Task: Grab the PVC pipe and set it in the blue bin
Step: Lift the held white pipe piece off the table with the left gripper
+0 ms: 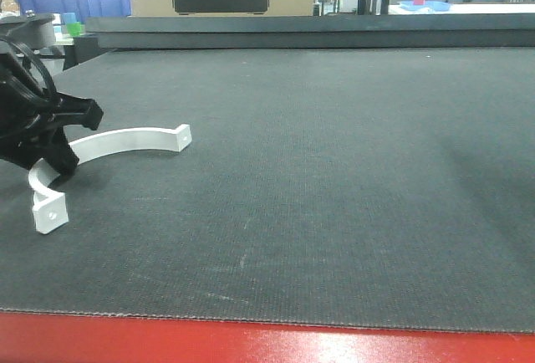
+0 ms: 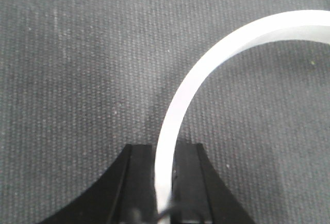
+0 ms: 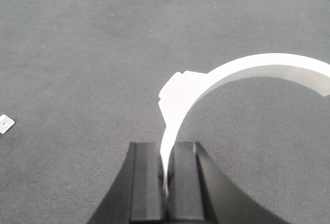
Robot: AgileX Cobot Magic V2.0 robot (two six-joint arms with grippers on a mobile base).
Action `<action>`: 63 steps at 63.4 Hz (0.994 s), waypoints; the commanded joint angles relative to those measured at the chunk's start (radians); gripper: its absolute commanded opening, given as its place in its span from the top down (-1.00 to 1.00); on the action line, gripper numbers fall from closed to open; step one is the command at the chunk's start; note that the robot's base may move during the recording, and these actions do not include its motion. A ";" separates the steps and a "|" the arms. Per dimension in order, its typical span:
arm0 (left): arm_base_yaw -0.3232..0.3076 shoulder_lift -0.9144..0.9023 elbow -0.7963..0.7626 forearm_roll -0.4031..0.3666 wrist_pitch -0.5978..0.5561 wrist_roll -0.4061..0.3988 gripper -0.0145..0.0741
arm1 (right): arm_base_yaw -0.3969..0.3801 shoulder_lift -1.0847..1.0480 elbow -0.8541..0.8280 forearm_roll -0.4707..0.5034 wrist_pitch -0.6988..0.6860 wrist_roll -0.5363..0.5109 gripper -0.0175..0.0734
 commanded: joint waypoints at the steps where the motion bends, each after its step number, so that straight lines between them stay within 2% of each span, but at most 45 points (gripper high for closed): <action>1: 0.002 -0.032 -0.002 0.001 0.003 -0.003 0.92 | 0.000 -0.008 -0.012 0.003 -0.028 -0.009 0.99; 16: 0.002 -0.125 -0.002 0.001 -0.008 -0.003 0.92 | 0.000 -0.055 -0.012 0.003 -0.091 -0.009 0.99; 49: 0.002 -0.414 0.011 -0.009 0.003 -0.003 0.92 | 0.000 -0.154 -0.012 0.003 -0.066 -0.009 0.99; 63: 0.002 -0.538 0.075 -0.019 -0.004 -0.003 0.92 | 0.000 -0.199 -0.012 0.008 0.042 -0.009 0.99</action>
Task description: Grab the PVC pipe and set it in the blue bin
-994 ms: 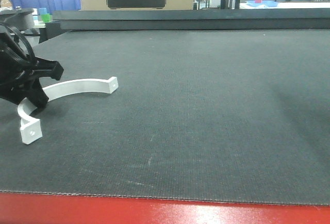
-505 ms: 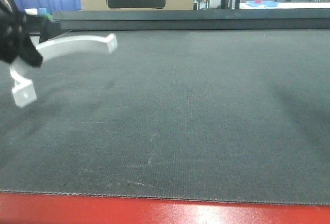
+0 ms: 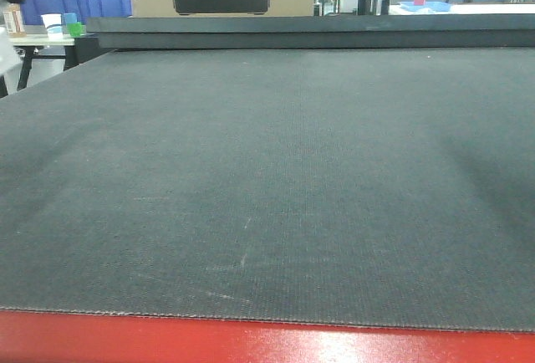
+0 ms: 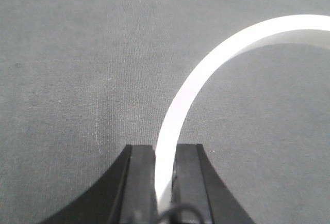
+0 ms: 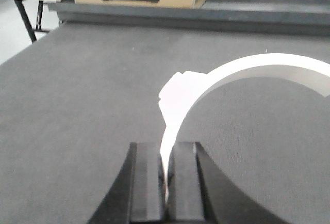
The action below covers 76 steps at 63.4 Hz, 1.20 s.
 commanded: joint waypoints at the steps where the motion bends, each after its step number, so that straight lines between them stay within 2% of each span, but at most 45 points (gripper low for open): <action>1: 0.002 -0.059 0.023 -0.013 -0.015 -0.003 0.92 | 0.000 -0.017 -0.009 0.004 0.028 -0.009 0.99; 13: 0.002 -0.211 0.107 -0.049 -0.094 -0.003 0.92 | 0.000 -0.071 -0.009 0.004 0.019 -0.009 0.99; 41: 0.002 -0.494 0.226 -0.074 -0.053 -0.011 0.92 | 0.000 -0.197 -0.009 0.004 0.094 -0.009 0.99; 51: 0.004 -0.562 0.258 -0.078 -0.050 -0.045 0.92 | 0.000 -0.249 -0.006 -0.002 0.102 -0.009 0.99; 64: 0.022 -0.603 0.265 -0.076 -0.025 -0.045 0.92 | 0.000 -0.263 -0.002 -0.005 0.171 -0.009 0.99; 76: 0.024 -0.624 0.265 -0.074 -0.017 -0.045 0.92 | 0.000 -0.263 -0.002 -0.005 0.124 -0.009 0.99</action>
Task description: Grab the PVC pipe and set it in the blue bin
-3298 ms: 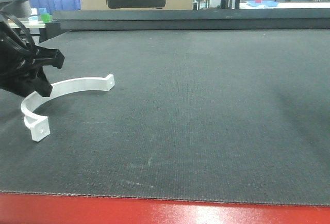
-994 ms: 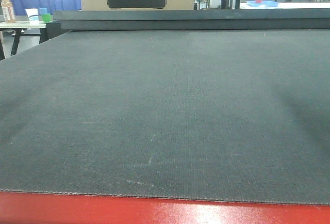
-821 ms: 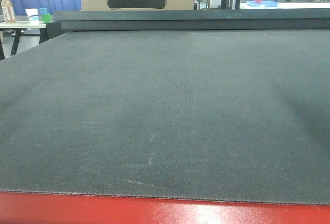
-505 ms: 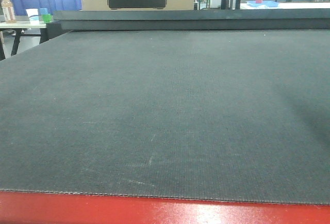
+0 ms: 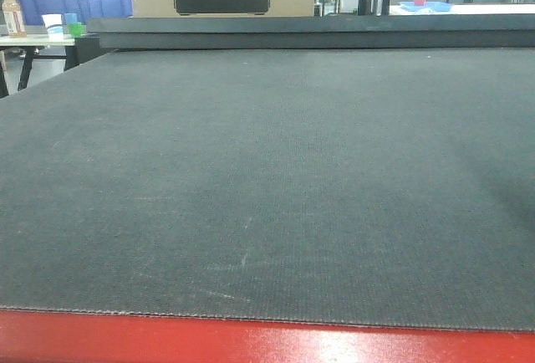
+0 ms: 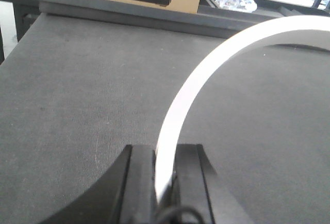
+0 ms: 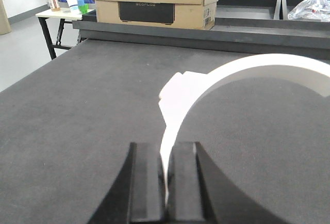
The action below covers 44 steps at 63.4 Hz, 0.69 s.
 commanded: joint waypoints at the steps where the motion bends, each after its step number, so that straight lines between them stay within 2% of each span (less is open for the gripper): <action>1: 0.004 -0.011 -0.003 -0.007 -0.013 -0.008 0.92 | 0.000 -0.006 -0.002 -0.005 -0.046 -0.009 0.99; 44: 0.004 -0.011 -0.003 -0.007 0.010 -0.008 0.92 | 0.000 -0.006 -0.002 -0.005 -0.039 -0.009 0.99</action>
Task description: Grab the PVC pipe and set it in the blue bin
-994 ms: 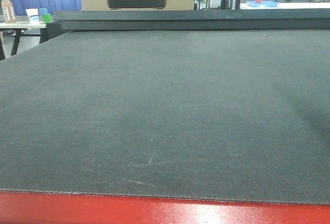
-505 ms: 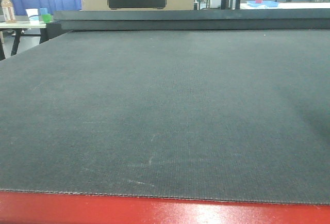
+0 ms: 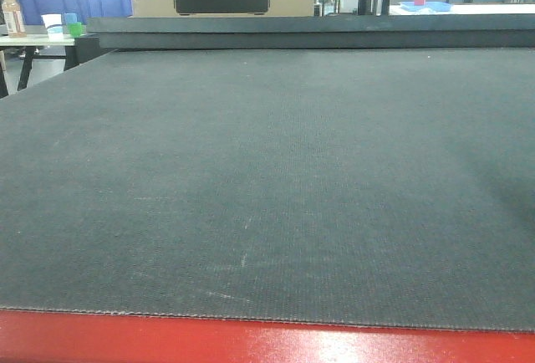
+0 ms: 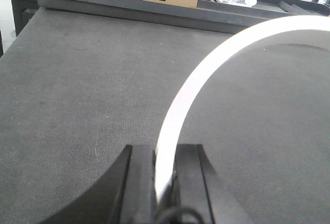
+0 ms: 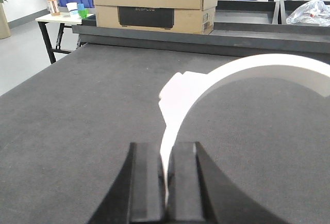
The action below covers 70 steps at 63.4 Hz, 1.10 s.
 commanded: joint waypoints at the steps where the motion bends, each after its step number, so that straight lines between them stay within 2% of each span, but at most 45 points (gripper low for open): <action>1: 0.004 -0.006 -0.003 -0.007 -0.018 -0.008 0.92 | 0.000 -0.006 -0.002 -0.005 -0.028 -0.009 0.99; 70: 0.004 -0.006 -0.003 -0.007 -0.018 -0.008 0.92 | 0.000 -0.006 -0.002 -0.005 -0.028 -0.009 0.99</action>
